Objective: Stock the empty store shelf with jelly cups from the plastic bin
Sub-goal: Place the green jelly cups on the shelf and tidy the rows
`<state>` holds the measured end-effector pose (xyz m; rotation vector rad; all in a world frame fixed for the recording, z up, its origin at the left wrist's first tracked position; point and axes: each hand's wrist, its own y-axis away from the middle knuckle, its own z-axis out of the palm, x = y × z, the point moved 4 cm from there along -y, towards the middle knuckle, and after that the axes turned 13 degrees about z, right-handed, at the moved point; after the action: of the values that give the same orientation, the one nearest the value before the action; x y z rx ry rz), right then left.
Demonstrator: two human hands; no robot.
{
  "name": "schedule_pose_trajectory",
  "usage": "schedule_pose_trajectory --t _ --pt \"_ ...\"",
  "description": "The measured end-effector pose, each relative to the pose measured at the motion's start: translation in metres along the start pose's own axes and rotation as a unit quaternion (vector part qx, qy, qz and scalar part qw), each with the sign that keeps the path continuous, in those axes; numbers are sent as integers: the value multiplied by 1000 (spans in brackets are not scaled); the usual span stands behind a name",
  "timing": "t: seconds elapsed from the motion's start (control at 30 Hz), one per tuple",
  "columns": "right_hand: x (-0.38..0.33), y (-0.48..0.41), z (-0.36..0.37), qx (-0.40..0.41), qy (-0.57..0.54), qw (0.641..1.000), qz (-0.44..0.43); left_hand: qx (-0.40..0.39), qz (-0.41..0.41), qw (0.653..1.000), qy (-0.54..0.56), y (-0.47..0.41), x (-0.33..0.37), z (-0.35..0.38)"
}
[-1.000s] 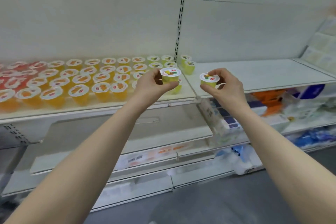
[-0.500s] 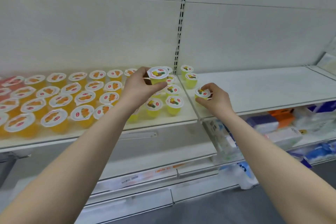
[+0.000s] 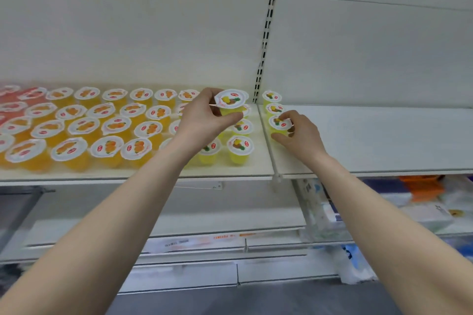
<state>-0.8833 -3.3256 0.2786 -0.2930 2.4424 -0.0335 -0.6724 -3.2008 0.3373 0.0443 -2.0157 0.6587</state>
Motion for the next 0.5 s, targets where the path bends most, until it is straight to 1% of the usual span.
schedule_pose_trajectory --t 0.07,0.13,0.27,0.37,0.5 --pt "3 1 -7 -20 22 999 -31 4 4 1000 -14 1 10 9" --pt "8 0 -20 -21 23 998 -60 7 11 1000 -20 2 21 21" --pt "18 -5 -49 12 2 997 -79 2 29 998 -52 9 42 51" --pt "26 -9 -66 35 8 995 -96 -19 38 996 -72 20 49 84" --pt "37 -10 -75 36 47 990 -127 -36 8 992 -120 38 39 126"
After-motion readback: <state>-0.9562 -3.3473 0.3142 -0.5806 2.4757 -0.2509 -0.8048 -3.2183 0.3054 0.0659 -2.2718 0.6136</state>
